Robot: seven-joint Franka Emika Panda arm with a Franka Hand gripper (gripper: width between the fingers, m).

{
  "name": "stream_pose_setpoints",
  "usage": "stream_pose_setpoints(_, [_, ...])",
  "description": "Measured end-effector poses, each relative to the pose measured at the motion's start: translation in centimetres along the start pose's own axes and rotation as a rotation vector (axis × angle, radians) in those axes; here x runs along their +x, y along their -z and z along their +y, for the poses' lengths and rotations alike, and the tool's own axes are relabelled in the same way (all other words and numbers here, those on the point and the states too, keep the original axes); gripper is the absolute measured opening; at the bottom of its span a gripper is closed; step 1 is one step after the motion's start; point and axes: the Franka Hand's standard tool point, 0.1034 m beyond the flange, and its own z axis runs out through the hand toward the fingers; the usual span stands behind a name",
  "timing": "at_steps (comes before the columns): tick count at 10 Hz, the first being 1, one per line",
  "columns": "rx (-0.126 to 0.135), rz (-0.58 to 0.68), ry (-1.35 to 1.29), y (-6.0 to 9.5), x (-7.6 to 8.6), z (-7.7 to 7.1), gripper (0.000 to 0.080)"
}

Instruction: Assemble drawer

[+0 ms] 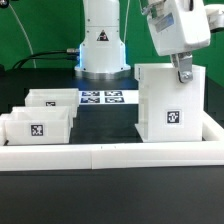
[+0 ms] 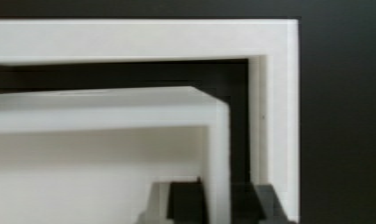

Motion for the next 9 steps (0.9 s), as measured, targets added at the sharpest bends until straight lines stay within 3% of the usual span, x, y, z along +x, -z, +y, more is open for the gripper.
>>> stream_pose_setpoints(4, [-0.016,-0.022,0.037,-0.8,-1.4,-1.5,0.0039])
stream_pose_setpoints(8, [-0.016,-0.037,0.035,-1.4,-1.4,-4.1,0.0039])
stream_pose_setpoints(9, [-0.028,-0.043,0.032,-1.6,-1.3,-4.3,0.0039])
